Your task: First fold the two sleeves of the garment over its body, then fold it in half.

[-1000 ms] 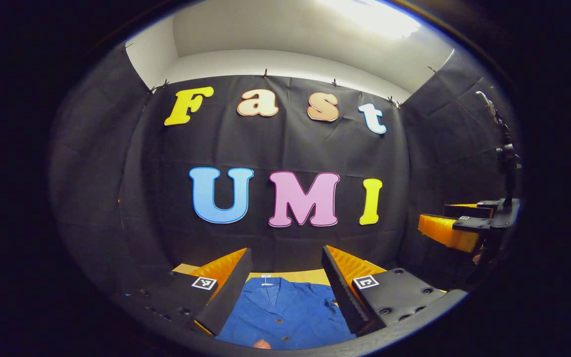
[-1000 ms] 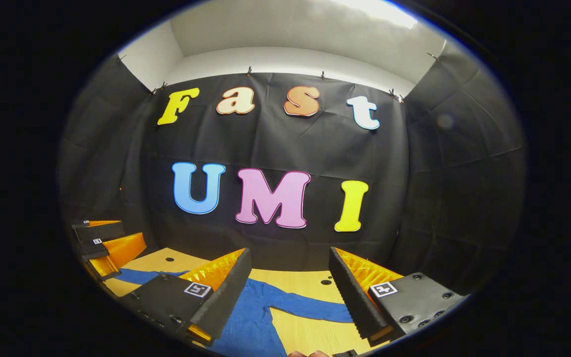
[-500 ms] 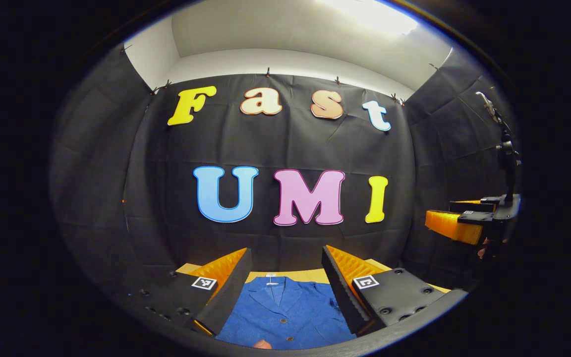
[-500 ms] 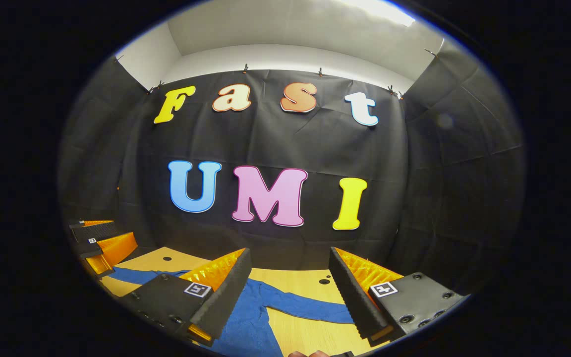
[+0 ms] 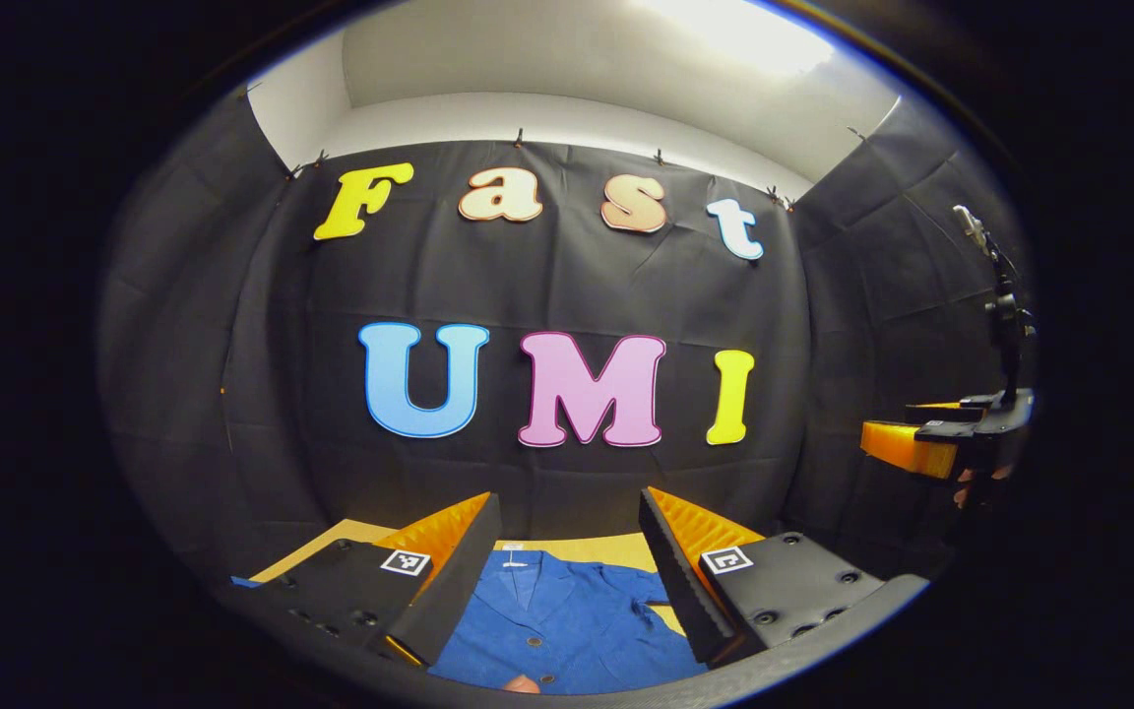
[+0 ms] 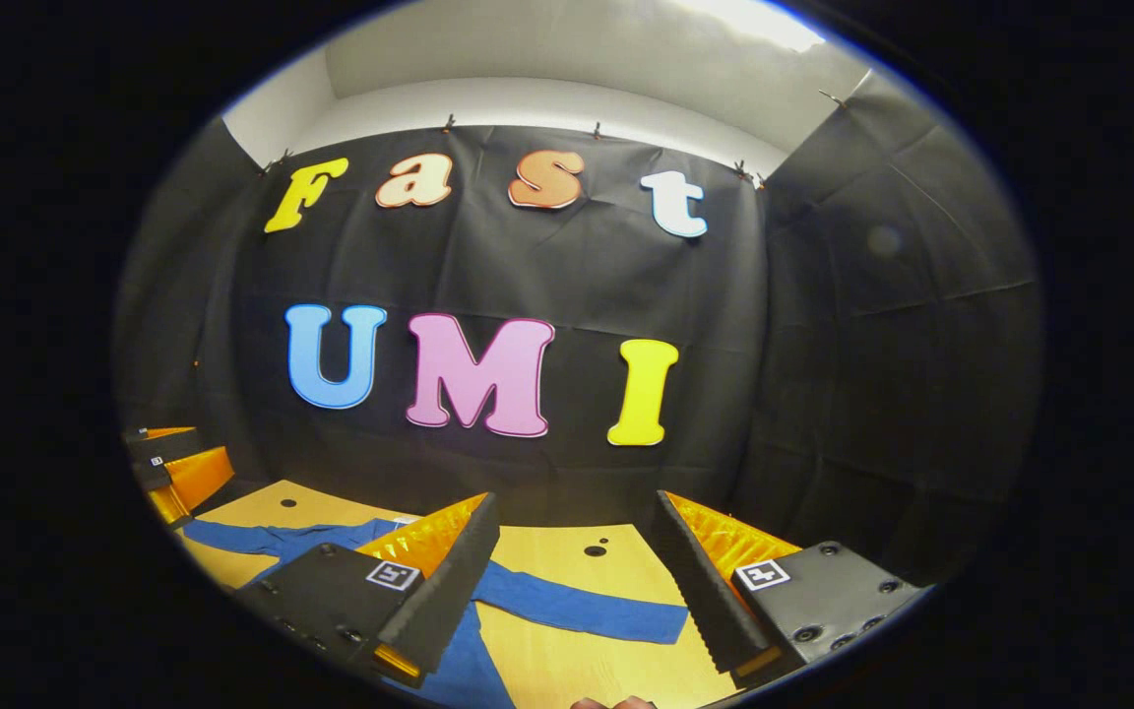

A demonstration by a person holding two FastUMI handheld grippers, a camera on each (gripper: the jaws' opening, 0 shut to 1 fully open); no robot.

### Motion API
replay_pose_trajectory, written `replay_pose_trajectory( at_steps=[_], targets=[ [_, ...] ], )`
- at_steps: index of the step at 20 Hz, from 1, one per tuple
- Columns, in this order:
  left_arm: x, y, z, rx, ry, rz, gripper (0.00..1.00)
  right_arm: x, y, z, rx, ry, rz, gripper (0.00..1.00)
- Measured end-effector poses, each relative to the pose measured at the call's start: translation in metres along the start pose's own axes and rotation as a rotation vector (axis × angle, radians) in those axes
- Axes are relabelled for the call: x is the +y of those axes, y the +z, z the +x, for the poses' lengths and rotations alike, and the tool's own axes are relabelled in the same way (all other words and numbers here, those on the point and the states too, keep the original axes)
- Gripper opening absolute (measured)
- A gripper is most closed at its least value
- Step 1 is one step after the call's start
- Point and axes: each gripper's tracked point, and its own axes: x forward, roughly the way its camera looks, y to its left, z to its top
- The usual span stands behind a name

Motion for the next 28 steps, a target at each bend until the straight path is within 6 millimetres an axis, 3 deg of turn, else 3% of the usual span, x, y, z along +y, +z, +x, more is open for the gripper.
replay_pose_trajectory(
  at_steps=[1,5,6,7,12,17,18,19,20,21,22,24,26,27,28],
  targets=[
    [-0.001,0.000,0.002,0.000,-0.001,-0.001,0.84,-0.006,-0.002,0.002,0.005,-0.012,0.001,1.00],
    [-0.003,0.004,0.007,-0.009,-0.004,0.008,0.82,-0.023,-0.006,0.007,0.015,-0.051,0.009,1.00],
    [-0.002,0.004,0.008,-0.008,-0.004,0.009,0.82,-0.026,-0.008,0.009,0.018,-0.059,0.010,0.93],
    [-0.001,0.003,0.007,-0.006,-0.005,0.007,0.82,-0.029,-0.010,0.010,0.024,-0.068,0.012,1.00],
    [0.009,-0.001,0.010,0.005,-0.001,0.004,0.83,-0.032,-0.010,0.016,0.025,-0.086,0.020,1.00],
    [0.026,-0.005,0.012,0.009,0.010,0.011,0.82,-0.040,-0.033,0.034,0.075,-0.117,-0.016,0.93],
    [0.028,-0.006,0.013,0.013,0.011,0.010,0.83,-0.040,-0.034,0.037,0.079,-0.114,-0.015,1.00],
    [0.028,-0.009,0.014,0.017,0.010,0.007,0.82,-0.039,-0.038,0.042,0.087,-0.109,-0.011,0.93],
    [0.030,-0.010,0.016,0.022,0.013,0.003,0.82,-0.040,-0.043,0.046,0.100,-0.104,-0.009,0.93],
    [0.031,-0.012,0.019,0.027,0.018,-0.002,0.82,-0.041,-0.050,0.050,0.113,-0.097,-0.012,1.00],
    [0.033,-0.013,0.019,0.030,0.025,-0.008,0.82,-0.043,-0.057,0.056,0.127,-0.093,-0.020,0.93],
    [0.033,-0.013,0.022,0.032,0.040,-0.013,0.82,-0.049,-0.075,0.070,0.152,-0.087,-0.039,0.93],
    [0.037,-0.018,0.024,0.041,0.061,-0.003,0.82,-0.060,-0.103,0.090,0.175,-0.093,-0.058,0.93],
    [0.036,-0.020,0.027,0.048,0.071,0.004,0.84,-0.064,-0.125,0.098,0.226,-0.096,-0.046,1.00],
    [0.036,-0.021,0.030,0.051,0.078,0.010,0.84,-0.065,-0.148,0.103,0.272,-0.090,-0.010,0.93]
  ],
)
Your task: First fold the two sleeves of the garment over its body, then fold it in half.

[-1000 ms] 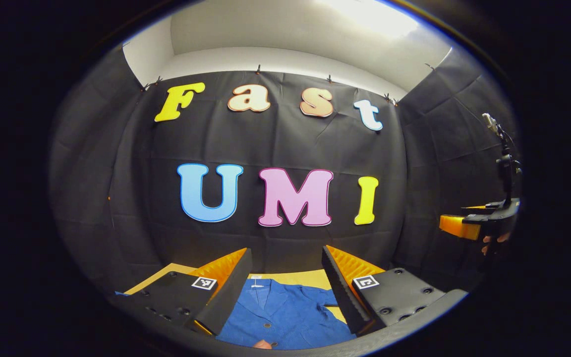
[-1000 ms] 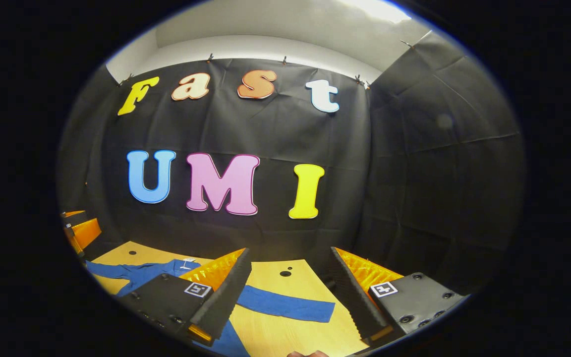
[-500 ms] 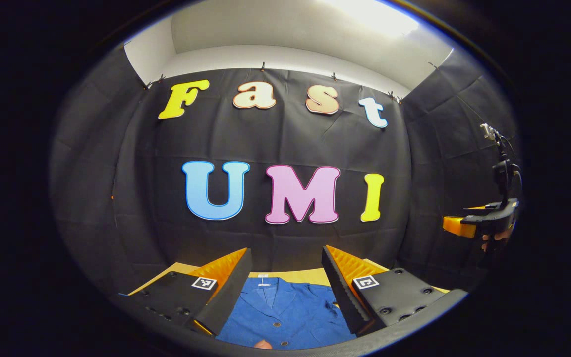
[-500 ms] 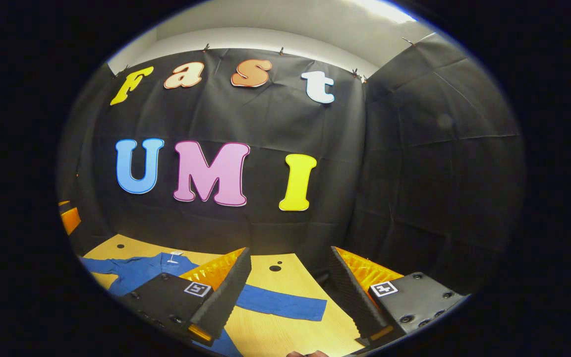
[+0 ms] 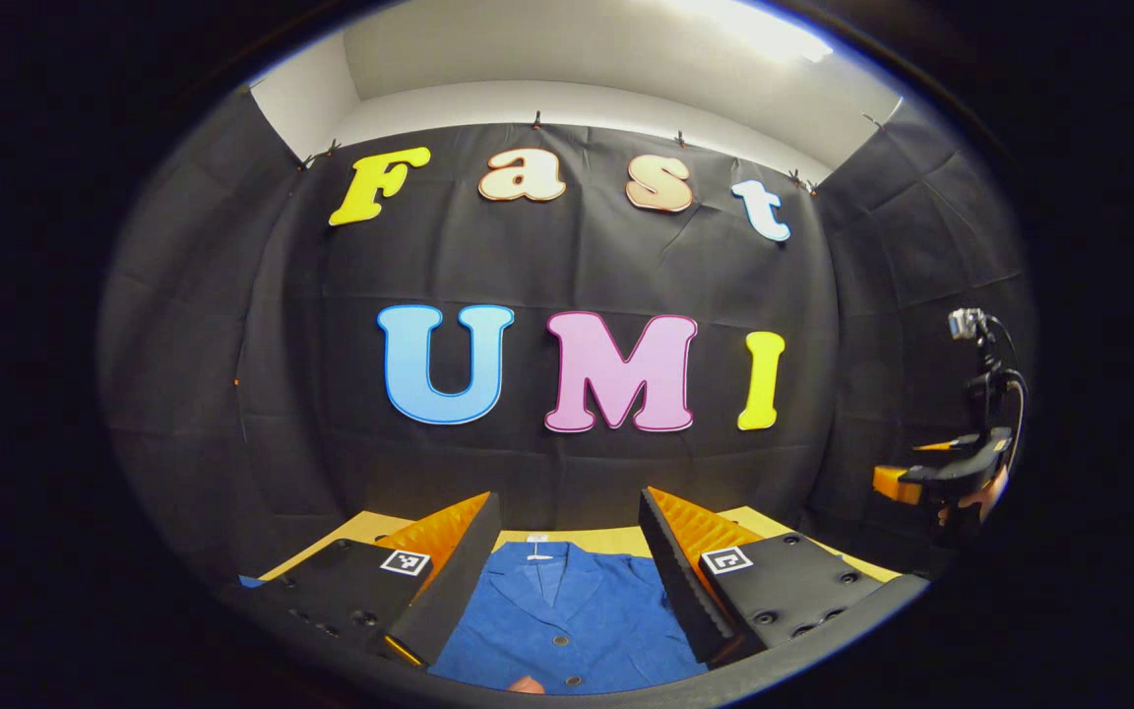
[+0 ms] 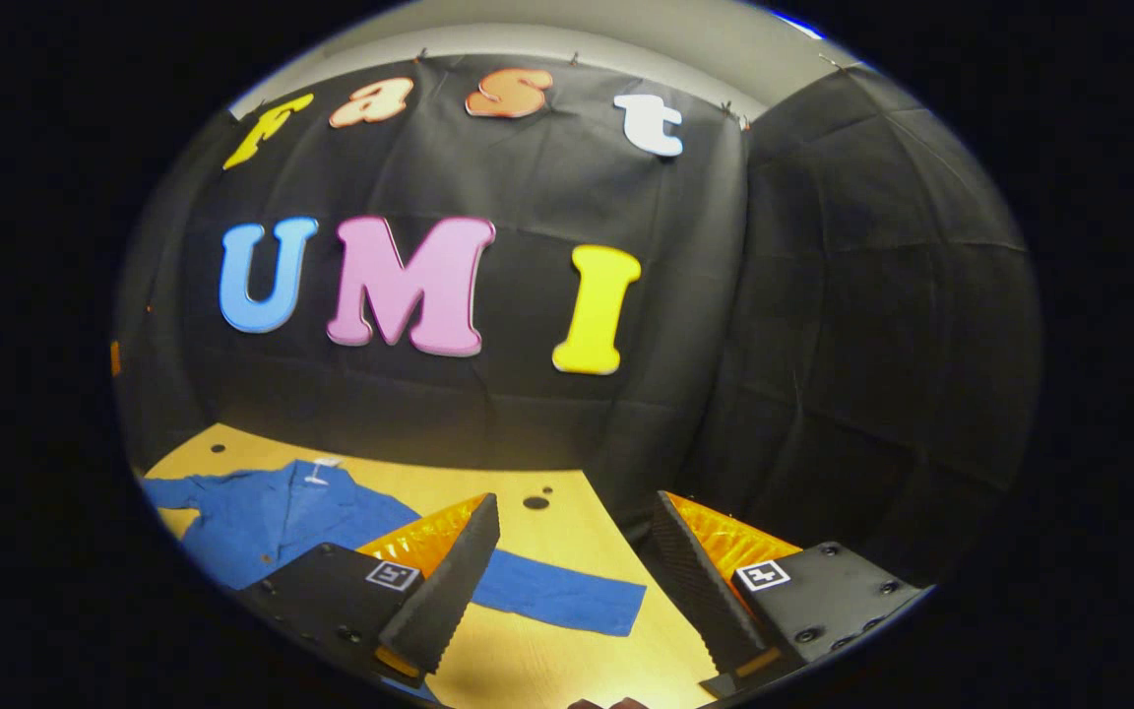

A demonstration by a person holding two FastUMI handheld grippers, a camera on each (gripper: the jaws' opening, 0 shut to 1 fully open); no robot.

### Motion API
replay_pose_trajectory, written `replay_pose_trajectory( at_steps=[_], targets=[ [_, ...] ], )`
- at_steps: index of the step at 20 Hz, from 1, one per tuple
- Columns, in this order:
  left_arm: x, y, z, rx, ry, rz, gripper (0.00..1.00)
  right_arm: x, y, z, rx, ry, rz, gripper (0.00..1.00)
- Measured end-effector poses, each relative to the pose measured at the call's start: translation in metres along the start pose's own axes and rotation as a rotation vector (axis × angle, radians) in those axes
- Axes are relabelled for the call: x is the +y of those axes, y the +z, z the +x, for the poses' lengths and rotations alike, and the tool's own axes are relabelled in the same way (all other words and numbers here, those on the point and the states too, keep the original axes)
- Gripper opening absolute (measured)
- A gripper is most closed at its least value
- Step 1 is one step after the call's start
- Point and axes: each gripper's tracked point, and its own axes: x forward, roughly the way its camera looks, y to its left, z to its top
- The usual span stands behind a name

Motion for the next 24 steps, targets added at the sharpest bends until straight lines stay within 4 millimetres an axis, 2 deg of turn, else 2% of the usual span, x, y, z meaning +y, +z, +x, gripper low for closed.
replay_pose_trajectory(
  at_steps=[1,2,3,4,6,10,12,13,14,15,16,20,22,23,24],
  targets=[
    [0.001,0.002,0.002,-0.002,0.012,0.004,0.82,-0.001,-0.018,0.014,0.035,0.009,0.025,0.92],
    [0.001,0.004,0.005,-0.003,0.024,0.011,0.82,-0.006,-0.035,0.028,0.075,0.005,0.045,1.00],
    [0.000,0.004,0.008,-0.003,0.032,0.017,0.82,-0.011,-0.052,0.041,0.121,-0.003,0.072,0.92],
    [-0.002,0.005,0.011,0.000,0.035,0.020,0.82,-0.016,-0.068,0.056,0.155,-0.015,0.093,1.00],
    [-0.006,0.000,0.020,0.022,0.049,0.025,0.82,-0.031,-0.105,0.082,0.238,-0.048,0.120,1.00],
    [-0.013,-0.011,0.037,0.077,0.099,0.023,0.82,-0.053,-0.160,0.118,0.358,-0.067,0.172,1.00],
    [-0.021,-0.018,0.045,0.109,0.113,0.022,0.82,-0.059,-0.191,0.127,0.436,-0.060,0.167,1.00],
    [-0.024,-0.022,0.049,0.123,0.123,0.026,0.82,-0.062,-0.203,0.130,0.476,-0.060,0.185,0.93],
    [-0.026,-0.024,0.053,0.134,0.134,0.031,0.82,-0.067,-0.216,0.133,0.503,-0.063,0.200,0.93],
    [-0.030,-0.026,0.056,0.139,0.145,0.033,0.82,-0.072,-0.225,0.134,0.527,-0.071,0.214,1.00],
    [-0.033,-0.027,0.058,0.142,0.152,0.033,0.82,-0.076,-0.232,0.134,0.543,-0.076,0.231,0.93],
    [-0.050,-0.036,0.065,0.163,0.150,0.035,0.82,-0.076,-0.259,0.138,0.609,-0.068,0.279,0.88],
    [-0.056,-0.034,0.067,0.163,0.144,0.043,0.82,-0.076,-0.260,0.135,0.600,-0.073,0.278,0.88],
    [-0.059,-0.031,0.068,0.157,0.141,0.047,0.82,-0.077,-0.264,0.140,0.606,-0.077,0.271,0.89],
    [-0.060,-0.028,0.069,0.150,0.138,0.051,0.82,-0.077,-0.264,0.135,0.609,-0.079,0.244,0.98]
  ],
)
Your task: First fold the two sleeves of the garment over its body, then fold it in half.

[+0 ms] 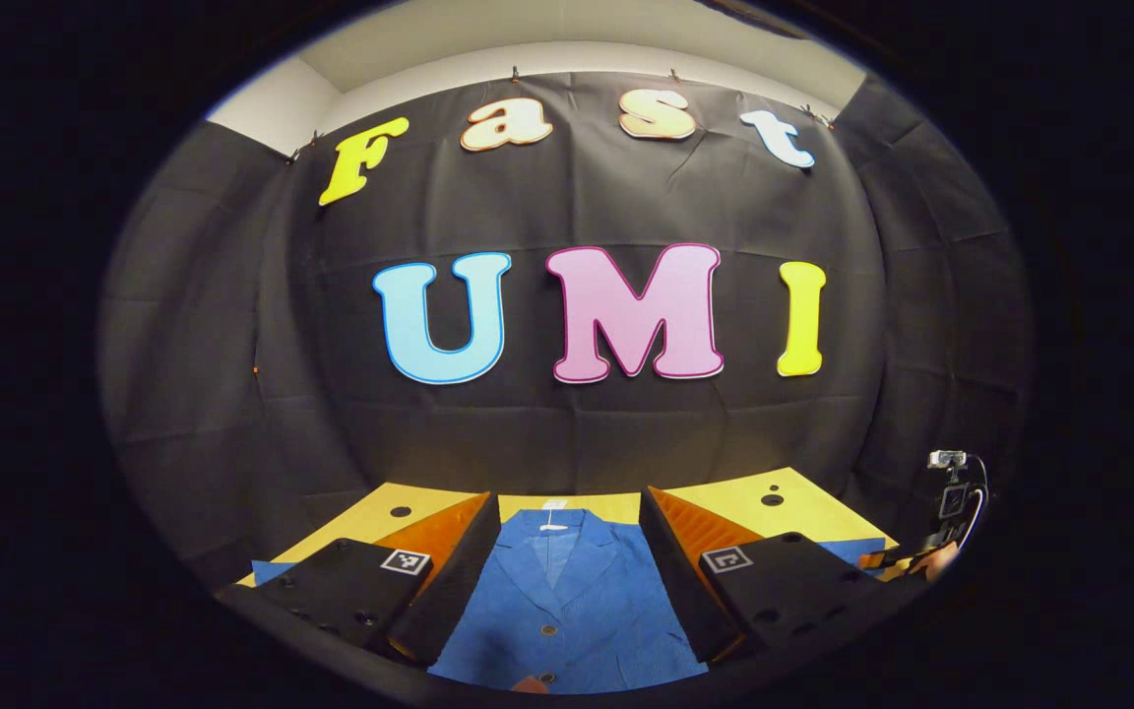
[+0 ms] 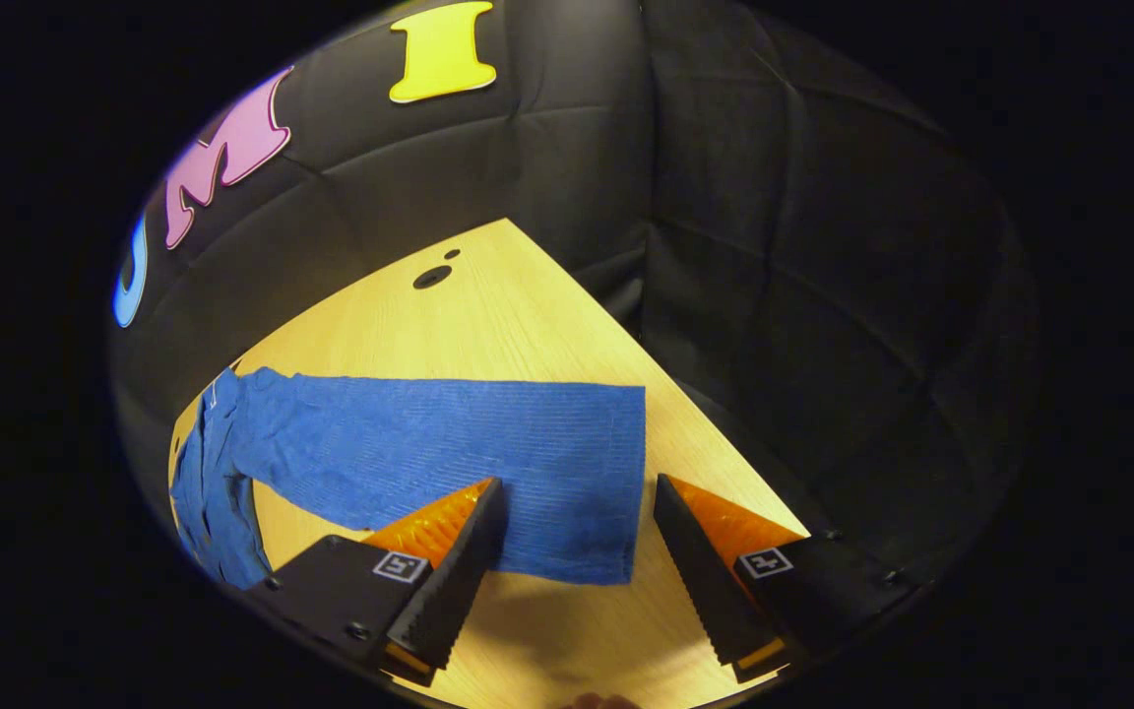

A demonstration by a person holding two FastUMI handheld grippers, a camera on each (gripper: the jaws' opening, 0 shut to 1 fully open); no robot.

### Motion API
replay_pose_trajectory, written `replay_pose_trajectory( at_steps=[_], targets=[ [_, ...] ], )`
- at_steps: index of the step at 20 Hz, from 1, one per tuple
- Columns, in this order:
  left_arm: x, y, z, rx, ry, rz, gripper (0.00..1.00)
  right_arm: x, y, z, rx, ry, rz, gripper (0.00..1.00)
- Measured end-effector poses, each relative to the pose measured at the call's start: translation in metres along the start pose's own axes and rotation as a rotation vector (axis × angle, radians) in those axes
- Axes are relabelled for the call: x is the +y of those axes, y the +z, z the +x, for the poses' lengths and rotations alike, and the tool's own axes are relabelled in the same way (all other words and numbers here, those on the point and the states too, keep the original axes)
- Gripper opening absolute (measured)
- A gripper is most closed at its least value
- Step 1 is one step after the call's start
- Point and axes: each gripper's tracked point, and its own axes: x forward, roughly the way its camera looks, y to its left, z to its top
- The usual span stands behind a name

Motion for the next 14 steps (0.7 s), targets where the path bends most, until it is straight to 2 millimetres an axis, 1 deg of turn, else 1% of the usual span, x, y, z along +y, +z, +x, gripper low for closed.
replay_pose_trajectory(
  at_steps=[2,3,4,5,6,8,10,12,13,14],
  targets=[
    [-0.006,0.001,-0.002,-0.006,-0.015,0.008,0.82,-0.001,-0.004,0.002,0.010,-0.038,-0.061,0.99],
    [-0.008,0.001,-0.003,-0.006,-0.024,0.013,0.83,0.003,-0.003,0.005,0.012,-0.035,-0.083,0.99],
    [-0.009,0.001,-0.003,-0.001,-0.030,0.019,0.82,0.009,-0.006,0.003,0.023,-0.026,-0.081,0.96],
    [-0.008,0.000,-0.004,0.001,-0.033,0.024,0.82,0.010,-0.004,0.003,0.020,-0.029,-0.075,0.67],
    [-0.006,0.000,-0.005,-0.002,-0.033,0.027,0.82,0.011,-0.002,0.004,0.024,-0.021,-0.061,0.70],
    [-0.001,0.000,-0.008,-0.001,-0.025,0.031,0.82,0.017,-0.002,0.003,0.028,0.011,-0.007,0.40],
    [0.007,0.000,-0.012,-0.003,-0.012,0.033,0.82,0.017,0.000,0.006,0.033,0.018,0.032,0.10],
    [0.015,-0.001,-0.018,-0.010,0.003,0.038,0.82,0.018,0.000,0.006,0.031,0.023,0.021,0.10],
    [0.019,-0.003,-0.020,-0.009,0.010,0.042,0.82,0.017,-0.005,0.005,0.036,0.018,0.021,0.10],
    [0.023,-0.005,-0.023,-0.002,0.017,0.044,0.82,0.019,-0.001,0.004,0.042,0.019,0.019,0.02]
  ],
)
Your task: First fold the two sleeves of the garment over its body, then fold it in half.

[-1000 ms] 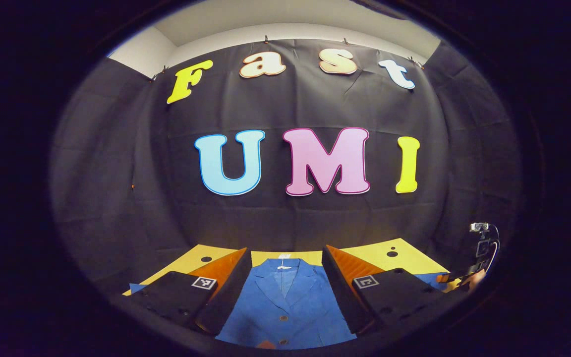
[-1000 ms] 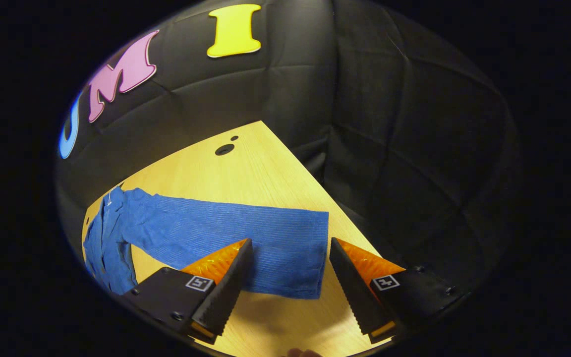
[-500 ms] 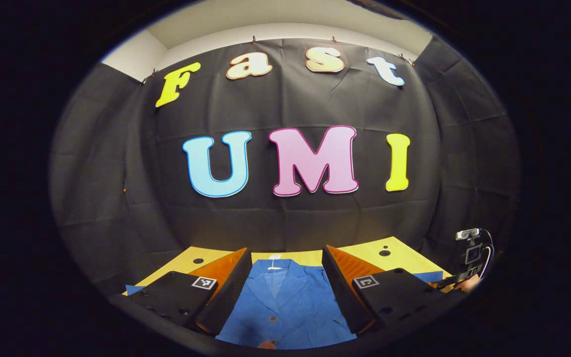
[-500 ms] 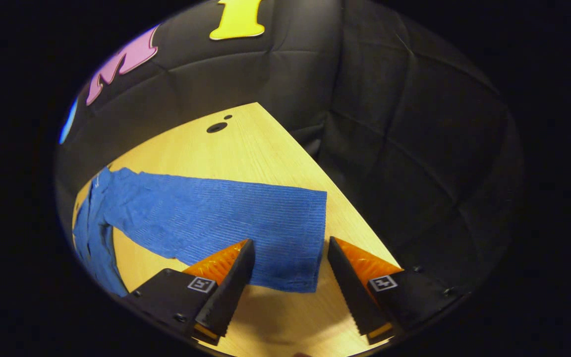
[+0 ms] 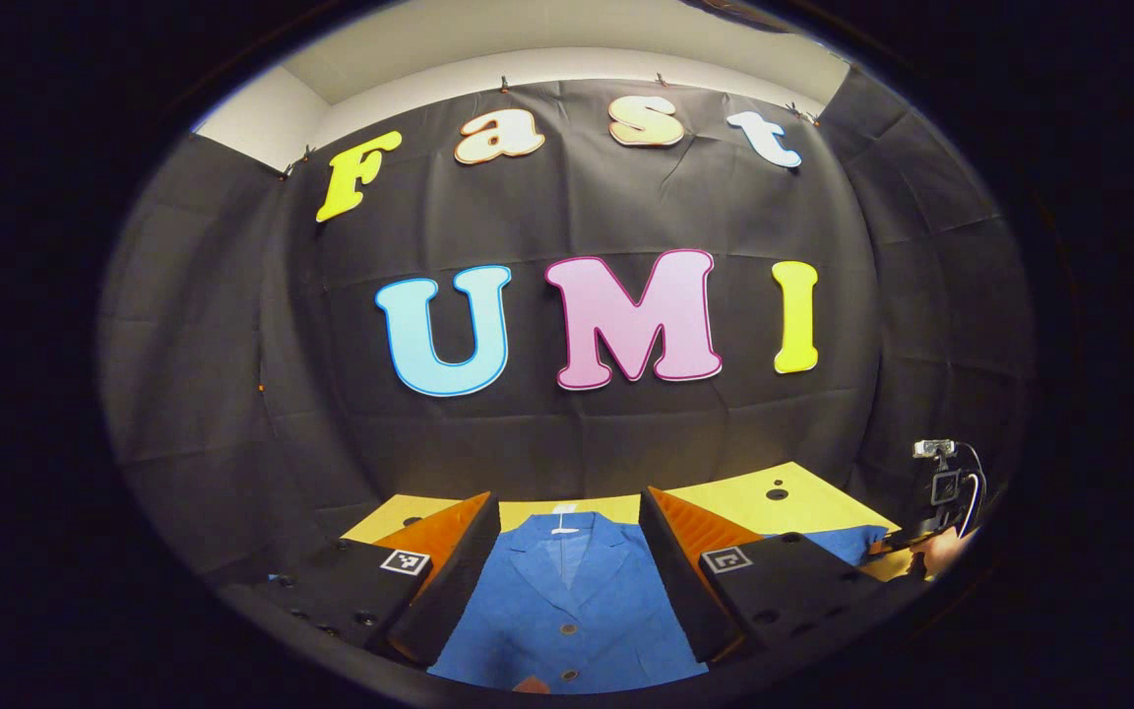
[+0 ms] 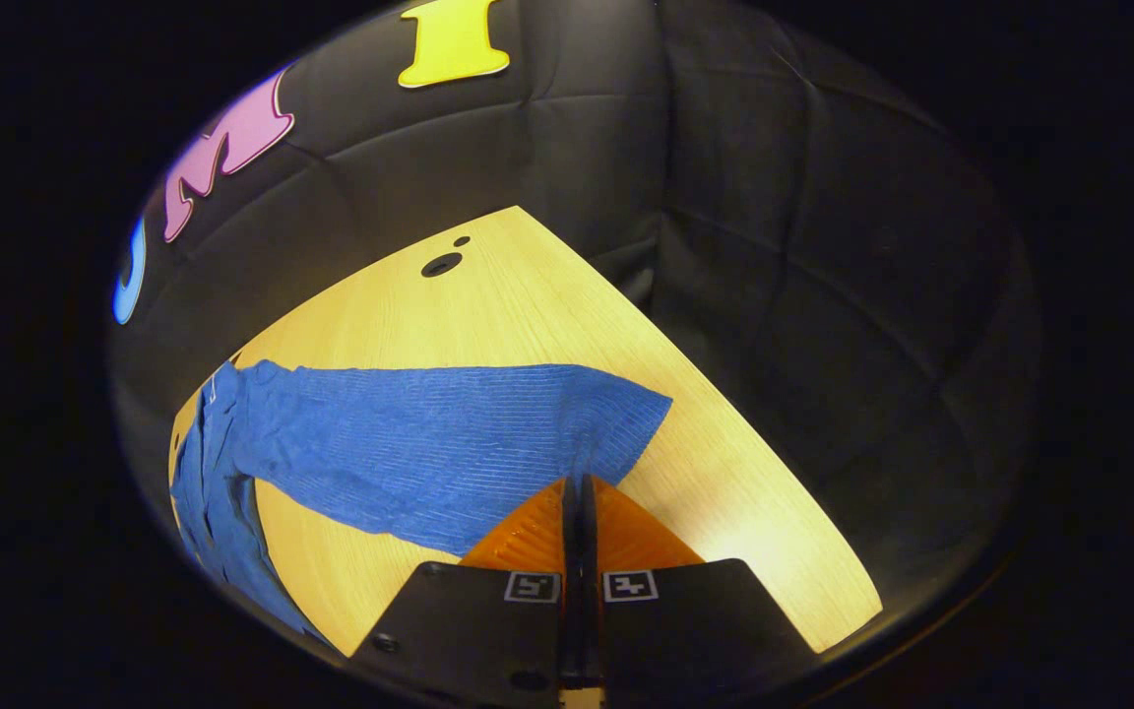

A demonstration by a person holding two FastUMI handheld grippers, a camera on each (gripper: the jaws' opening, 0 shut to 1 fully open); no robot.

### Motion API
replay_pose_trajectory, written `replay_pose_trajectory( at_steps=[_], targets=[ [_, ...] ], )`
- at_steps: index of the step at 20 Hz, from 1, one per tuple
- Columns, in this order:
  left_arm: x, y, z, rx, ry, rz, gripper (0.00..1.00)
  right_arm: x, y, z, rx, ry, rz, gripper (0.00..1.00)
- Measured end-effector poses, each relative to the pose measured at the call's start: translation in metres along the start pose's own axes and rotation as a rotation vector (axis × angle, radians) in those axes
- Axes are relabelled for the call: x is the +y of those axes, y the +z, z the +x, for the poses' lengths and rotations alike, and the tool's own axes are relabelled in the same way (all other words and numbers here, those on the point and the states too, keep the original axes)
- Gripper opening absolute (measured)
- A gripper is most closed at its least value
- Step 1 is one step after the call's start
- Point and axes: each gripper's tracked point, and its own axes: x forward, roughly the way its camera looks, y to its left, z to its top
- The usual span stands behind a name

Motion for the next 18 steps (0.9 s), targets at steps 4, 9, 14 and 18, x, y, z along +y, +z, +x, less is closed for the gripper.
replay_pose_trajectory(
  at_steps=[4,9,14,18],
  targets=[
    [0.010,-0.006,-0.008,0.011,0.014,-0.004,0.82,0.004,-0.004,-0.006,-0.010,0.011,-0.052,0.02],
    [0.009,-0.004,-0.014,-0.007,-0.013,0.000,0.82,0.009,0.005,-0.031,-0.058,0.022,-0.049,0.02],
    [0.010,0.001,-0.022,-0.036,-0.050,-0.012,0.83,0.031,0.017,-0.076,-0.146,0.055,-0.051,0.02],
    [0.025,-0.005,-0.027,-0.042,-0.071,-0.022,0.82,0.058,0.020,-0.120,-0.217,0.067,-0.063,0.02]
  ],
)
